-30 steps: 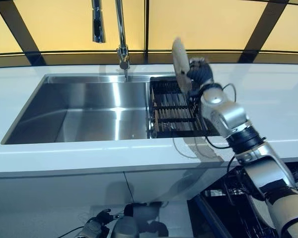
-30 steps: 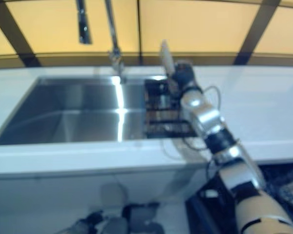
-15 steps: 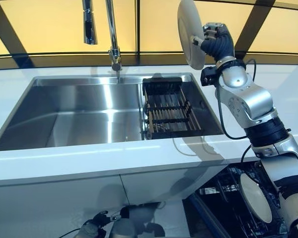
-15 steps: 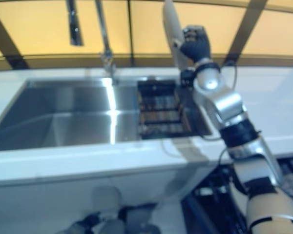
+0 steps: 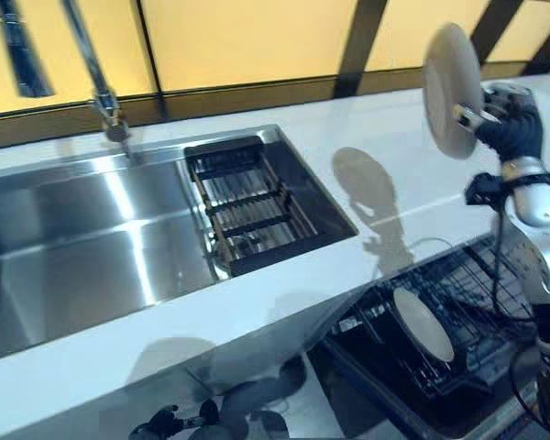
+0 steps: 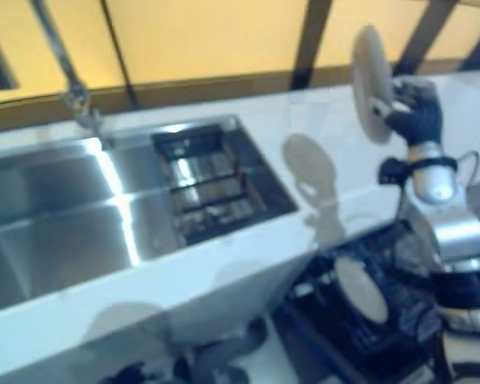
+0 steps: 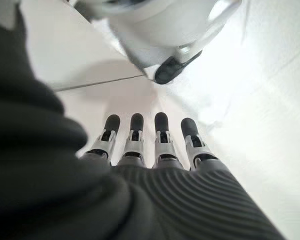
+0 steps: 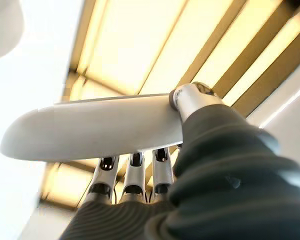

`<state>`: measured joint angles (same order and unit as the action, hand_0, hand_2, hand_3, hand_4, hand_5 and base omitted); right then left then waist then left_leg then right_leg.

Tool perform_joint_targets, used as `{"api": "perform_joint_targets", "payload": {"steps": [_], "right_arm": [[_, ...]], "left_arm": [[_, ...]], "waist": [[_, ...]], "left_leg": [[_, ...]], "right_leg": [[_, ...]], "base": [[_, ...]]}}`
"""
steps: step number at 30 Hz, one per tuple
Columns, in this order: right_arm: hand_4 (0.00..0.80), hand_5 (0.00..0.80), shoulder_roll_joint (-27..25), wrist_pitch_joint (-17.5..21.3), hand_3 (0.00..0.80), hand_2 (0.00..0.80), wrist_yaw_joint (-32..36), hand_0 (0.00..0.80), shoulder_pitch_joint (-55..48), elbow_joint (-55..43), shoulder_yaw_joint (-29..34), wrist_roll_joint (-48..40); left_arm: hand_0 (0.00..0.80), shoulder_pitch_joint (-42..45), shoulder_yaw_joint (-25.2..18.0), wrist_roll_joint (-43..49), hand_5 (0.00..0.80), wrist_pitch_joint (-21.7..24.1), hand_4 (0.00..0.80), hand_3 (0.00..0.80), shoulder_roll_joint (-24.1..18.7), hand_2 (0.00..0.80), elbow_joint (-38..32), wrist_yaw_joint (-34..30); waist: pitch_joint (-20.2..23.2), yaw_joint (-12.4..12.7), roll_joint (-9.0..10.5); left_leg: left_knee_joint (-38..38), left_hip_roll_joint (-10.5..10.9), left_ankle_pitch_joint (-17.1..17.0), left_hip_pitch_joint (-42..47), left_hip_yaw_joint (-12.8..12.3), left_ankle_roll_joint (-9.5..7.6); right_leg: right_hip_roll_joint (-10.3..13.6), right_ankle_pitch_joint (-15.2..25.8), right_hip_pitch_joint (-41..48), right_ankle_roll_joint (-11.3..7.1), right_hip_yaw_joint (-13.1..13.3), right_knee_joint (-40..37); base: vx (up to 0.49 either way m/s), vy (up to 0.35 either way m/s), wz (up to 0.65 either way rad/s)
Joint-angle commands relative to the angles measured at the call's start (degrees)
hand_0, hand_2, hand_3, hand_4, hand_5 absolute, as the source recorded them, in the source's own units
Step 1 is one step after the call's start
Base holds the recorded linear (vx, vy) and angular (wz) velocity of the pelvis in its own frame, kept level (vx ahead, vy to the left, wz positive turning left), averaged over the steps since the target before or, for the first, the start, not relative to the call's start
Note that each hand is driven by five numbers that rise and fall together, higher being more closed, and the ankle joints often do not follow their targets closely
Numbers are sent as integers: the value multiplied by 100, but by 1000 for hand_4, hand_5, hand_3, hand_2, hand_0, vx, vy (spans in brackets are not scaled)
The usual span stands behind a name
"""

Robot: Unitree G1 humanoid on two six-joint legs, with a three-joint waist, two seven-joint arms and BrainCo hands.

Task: Take plates into dishwasher

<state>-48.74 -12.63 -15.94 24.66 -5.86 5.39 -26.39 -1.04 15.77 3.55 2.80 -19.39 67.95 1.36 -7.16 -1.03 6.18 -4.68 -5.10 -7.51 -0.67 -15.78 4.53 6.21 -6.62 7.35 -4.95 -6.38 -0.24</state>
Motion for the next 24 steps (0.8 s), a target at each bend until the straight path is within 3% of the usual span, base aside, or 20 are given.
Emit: {"api": "perform_joint_targets", "payload": {"steps": [1, 9, 18, 24], "right_arm": [[800, 800, -437, 790, 800, 800, -183, 800, -10, -285, 597, 96], [800, 800, -534, 1007, 800, 800, -110, 800, -724, -82, 1087, 122], [800, 800, -654, 1272, 800, 800, 478, 800, -1055, 425, 1199, 383], [800, 800, -895, 943, 800, 800, 866, 800, -717, 870, 829, 711]], "left_arm": [[0, -516, 131, -188, 0, 117, 0, 0, -106, 0, 42, 118], [0, -531, 238, -143, 0, 57, 0, 0, -153, 0, -219, -5], [0, -581, 321, -172, 0, 20, 0, 0, -245, 0, -370, 53], [0, -783, 419, -241, 0, -30, 0, 0, -331, 0, -625, 96]], "waist": [[-5, -215, -65], [-59, -536, -214], [-300, -680, -407], [-577, -721, -533]], "left_leg": [[397, 249, 387, -551, -72, -363], [230, 207, 361, -503, -293, -378], [122, 163, 208, -714, -227, -304], [35, 164, 90, -900, -154, -247]], "right_leg": [[-266, 122, -186, 68, 57, 481], [-354, 187, -461, 63, 304, 536], [-392, 183, -816, 116, 404, 660], [-418, 236, -1068, 134, 438, 675]], "base": [[-176, -26, -39], [-95, -46, -19], [-133, -50, -12], [-149, -15, -14]]}}
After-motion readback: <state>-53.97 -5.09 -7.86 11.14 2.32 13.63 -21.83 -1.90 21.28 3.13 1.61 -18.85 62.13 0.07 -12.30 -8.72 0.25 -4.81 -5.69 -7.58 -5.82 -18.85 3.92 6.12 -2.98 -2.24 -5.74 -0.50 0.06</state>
